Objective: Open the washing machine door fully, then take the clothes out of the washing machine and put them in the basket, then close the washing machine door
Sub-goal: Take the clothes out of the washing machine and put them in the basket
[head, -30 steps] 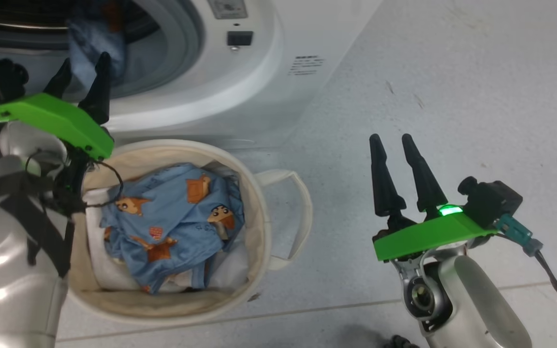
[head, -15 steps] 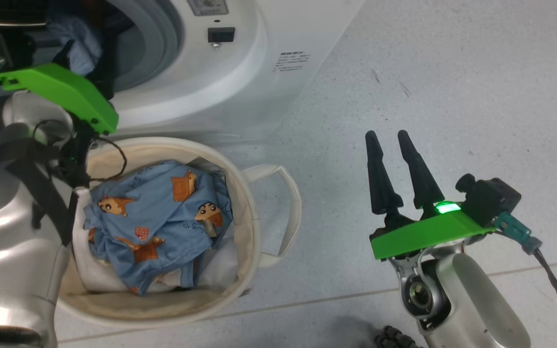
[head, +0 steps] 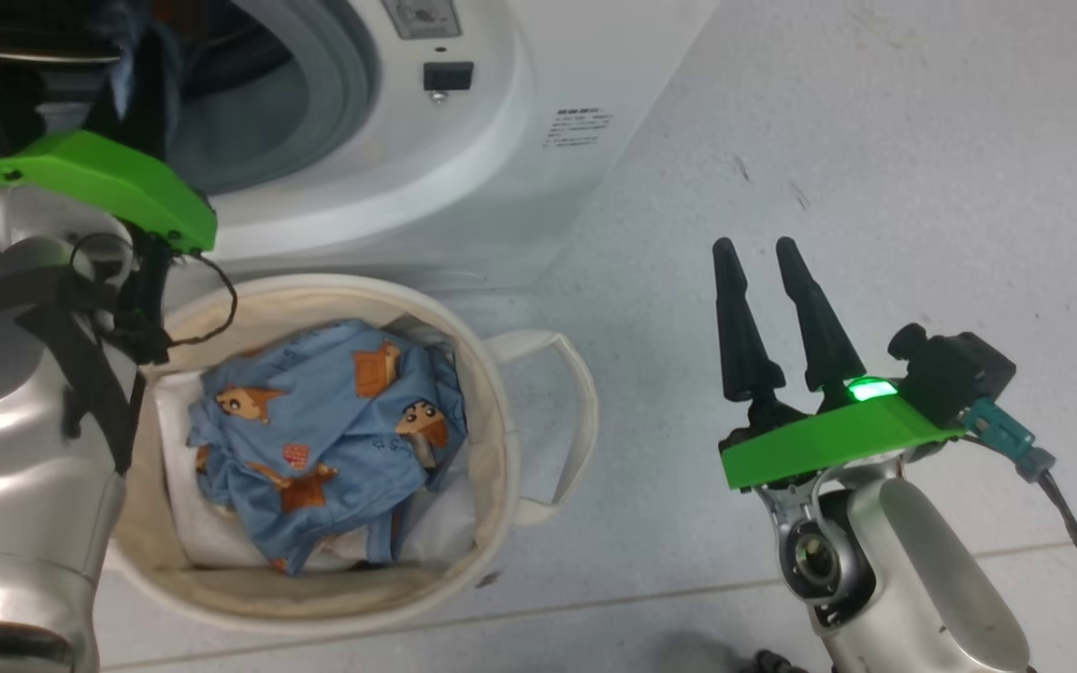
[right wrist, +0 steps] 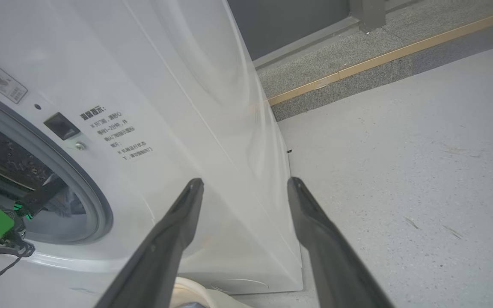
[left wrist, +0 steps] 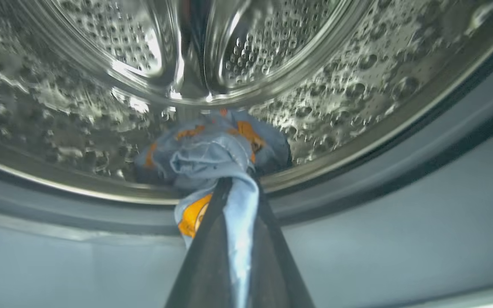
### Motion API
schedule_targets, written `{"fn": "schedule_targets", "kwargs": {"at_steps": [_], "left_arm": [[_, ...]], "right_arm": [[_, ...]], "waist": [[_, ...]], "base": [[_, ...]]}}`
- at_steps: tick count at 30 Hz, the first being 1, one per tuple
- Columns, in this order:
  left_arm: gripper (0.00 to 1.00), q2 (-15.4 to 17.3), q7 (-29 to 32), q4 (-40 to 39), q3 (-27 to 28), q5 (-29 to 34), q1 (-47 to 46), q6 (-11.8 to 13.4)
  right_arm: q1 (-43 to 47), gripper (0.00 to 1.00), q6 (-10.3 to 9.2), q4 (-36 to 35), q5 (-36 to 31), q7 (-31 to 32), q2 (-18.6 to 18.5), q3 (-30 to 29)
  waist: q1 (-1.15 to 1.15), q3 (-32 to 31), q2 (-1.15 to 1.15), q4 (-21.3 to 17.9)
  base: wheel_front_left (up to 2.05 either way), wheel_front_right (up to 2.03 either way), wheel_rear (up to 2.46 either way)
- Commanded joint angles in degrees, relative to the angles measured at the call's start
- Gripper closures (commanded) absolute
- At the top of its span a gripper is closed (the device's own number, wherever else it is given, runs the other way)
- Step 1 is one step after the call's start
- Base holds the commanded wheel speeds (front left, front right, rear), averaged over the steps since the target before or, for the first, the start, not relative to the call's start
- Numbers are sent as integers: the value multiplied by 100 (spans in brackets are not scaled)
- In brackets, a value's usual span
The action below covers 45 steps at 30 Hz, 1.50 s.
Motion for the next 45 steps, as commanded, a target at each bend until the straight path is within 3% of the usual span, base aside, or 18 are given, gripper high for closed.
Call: {"fn": "schedule_targets", "kwargs": {"at_steps": [1,8,19,24,28,35,45], "left_arm": [[100,272,-160,-232,107,53,-71,-32],[100,290,-626,-1150,161,220,685,1],[100,-234,-637,-4524,975,1078,3008,299],[100,-512,-637,-5766,1195,1447,3787,312],[100,-585,-637,-6737,1176,2085,4197,271],[100,-733,-637,-7067,960,2402,4679,231],[100,-855,-638,-6411,770,2353,5028,151]], "right_arm": [[57,0,18,-141,-27,-71,28,79],[204,0,18,39,-145,-71,28,81],[575,0,18,306,-293,-71,28,75],[758,0,18,381,-302,-71,28,103],[863,0,18,412,-314,-71,28,102],[956,0,18,444,-273,-71,28,131],[959,0,18,472,-291,-71,28,157]], "waist": [[-1,-120,0,78],[-1,-702,0,376],[-1,-1683,0,803],[-1,-2024,0,909],[-1,-2169,0,995],[-1,-2289,0,1110],[-1,-2255,0,1202]], "base": [[0,0,0],[0,0,0],[0,0,0],[0,0,0],[0,0,0],[0,0,0],[0,0,0]]}}
